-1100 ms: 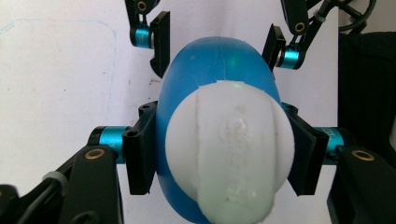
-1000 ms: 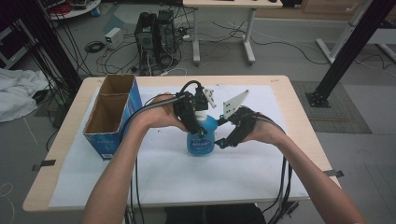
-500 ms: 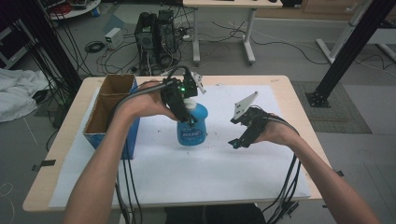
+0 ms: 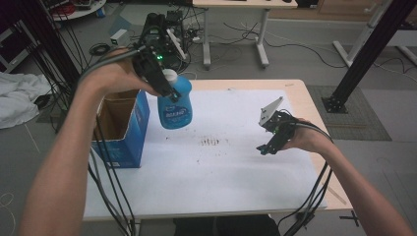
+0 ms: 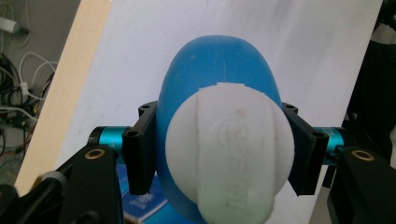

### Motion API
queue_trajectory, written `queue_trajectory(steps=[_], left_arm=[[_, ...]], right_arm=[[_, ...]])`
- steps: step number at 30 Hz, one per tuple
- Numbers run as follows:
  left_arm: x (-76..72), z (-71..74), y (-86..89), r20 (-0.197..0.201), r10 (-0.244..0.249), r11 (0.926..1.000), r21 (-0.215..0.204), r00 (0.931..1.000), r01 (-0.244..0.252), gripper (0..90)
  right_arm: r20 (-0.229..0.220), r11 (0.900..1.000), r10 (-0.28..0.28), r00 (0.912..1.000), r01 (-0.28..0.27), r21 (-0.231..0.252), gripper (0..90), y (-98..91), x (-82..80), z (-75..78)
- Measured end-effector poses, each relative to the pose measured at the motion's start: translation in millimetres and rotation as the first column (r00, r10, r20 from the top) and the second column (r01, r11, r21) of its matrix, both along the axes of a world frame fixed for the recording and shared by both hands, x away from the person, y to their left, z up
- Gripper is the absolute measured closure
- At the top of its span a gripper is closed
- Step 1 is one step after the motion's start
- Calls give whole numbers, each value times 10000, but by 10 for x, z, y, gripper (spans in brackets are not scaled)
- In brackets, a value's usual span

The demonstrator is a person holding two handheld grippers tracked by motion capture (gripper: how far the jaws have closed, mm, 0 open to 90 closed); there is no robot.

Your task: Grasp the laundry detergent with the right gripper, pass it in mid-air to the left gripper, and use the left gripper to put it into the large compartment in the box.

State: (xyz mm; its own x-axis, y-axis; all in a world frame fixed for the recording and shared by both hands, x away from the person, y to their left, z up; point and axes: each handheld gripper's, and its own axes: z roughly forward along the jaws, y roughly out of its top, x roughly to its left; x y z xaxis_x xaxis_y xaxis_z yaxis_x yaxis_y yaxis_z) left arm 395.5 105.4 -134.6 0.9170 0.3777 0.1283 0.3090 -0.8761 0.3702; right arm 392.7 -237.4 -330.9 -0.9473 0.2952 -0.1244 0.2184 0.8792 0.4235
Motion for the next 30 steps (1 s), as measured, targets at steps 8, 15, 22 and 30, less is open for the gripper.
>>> queue_trajectory(steps=[8, 15, 22, 30], left_arm=[[9, 192, 330, 93, 992, 9948, 225, 9950, -994, 382], [13, 322, 635, 134, 2172, 9760, 99, 9760, -2174, 382], [30, 425, 880, 209, 2826, 9591, 106, 9590, -2829, 382], [49, 423, 1107, 296, 3155, 9486, 172, 9485, -3160, 382]], right_arm=[[605, 9999, -102, 9981, 102, -8, 135, -108, 33, -1], [631, 9986, -428, 9971, 447, -292, 135, -221, 38, 27], [694, 9984, -424, 9967, 449, -355, 135, -244, 31, 3], [699, 9975, -602, 9957, 627, -334, 135, -297, 11, -16]])
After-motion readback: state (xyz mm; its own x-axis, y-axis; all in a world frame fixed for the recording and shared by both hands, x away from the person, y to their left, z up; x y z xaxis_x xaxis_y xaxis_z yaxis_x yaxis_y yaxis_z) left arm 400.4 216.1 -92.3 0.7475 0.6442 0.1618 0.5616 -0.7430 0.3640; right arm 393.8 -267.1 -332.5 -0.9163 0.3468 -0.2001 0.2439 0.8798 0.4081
